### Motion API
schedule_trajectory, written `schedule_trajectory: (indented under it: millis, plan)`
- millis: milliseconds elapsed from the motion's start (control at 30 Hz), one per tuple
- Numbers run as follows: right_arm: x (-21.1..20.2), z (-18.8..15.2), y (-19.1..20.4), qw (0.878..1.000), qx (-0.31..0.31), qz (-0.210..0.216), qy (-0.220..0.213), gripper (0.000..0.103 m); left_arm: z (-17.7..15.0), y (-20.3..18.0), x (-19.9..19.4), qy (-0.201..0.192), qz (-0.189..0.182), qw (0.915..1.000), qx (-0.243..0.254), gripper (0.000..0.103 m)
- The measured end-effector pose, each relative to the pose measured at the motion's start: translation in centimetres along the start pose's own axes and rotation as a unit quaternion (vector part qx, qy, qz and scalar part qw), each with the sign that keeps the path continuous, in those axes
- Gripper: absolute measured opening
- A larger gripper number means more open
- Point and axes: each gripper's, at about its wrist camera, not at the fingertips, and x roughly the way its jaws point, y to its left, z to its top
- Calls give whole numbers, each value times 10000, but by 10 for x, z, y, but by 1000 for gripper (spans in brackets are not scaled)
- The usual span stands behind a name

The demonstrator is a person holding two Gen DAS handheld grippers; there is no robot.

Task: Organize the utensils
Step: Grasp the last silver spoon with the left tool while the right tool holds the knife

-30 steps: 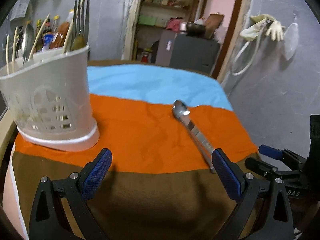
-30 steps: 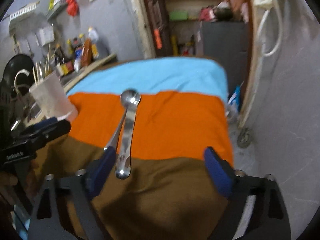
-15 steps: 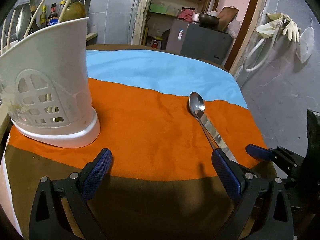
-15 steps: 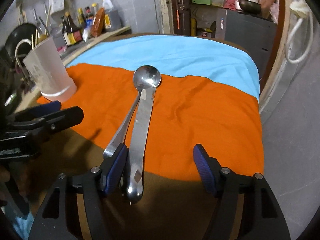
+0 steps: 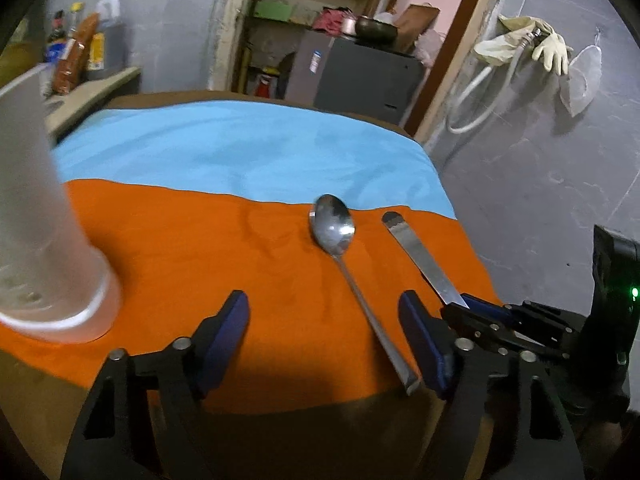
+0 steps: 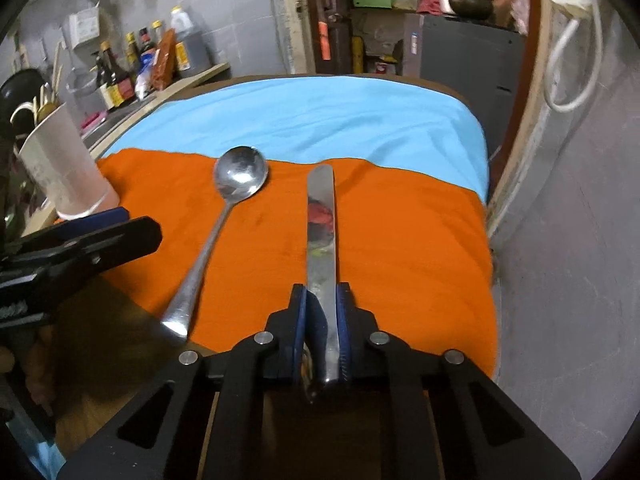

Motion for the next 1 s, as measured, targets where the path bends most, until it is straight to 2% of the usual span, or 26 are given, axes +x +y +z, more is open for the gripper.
schedule_trajectory:
  millis: [167,233,600,667,733,800,867,900,1000]
  plan:
    - [-6,-4,-13,9990,407,-162,-58,13,19,4,22,233,-187,9996,-24,50]
    - [-4,-3,-13,9989,451,-109,-32,13,26,7,32,338,-178,9993,-43,39]
    - [23,31,-13,9999,85,114,81,17,57,23,57,387,-331,9986,-127,34]
    - [28,38,-12,9998,42,134,114,21,58,24,58,396,-357,9985,-124,31]
    - [32,42,-11,9998,-33,159,137,25,58,26,60,431,-384,9982,-184,21]
    - [35,47,-9,9997,-103,152,165,28,59,29,60,444,-433,9978,-238,18]
    - [40,53,-9,9996,-135,159,202,28,59,29,61,466,-481,9974,-256,13]
    - [42,56,-9,9995,-142,154,215,28,60,28,62,478,-478,9974,-267,7]
    - [47,62,-10,9996,-147,121,226,28,59,31,60,492,-486,9971,-329,3]
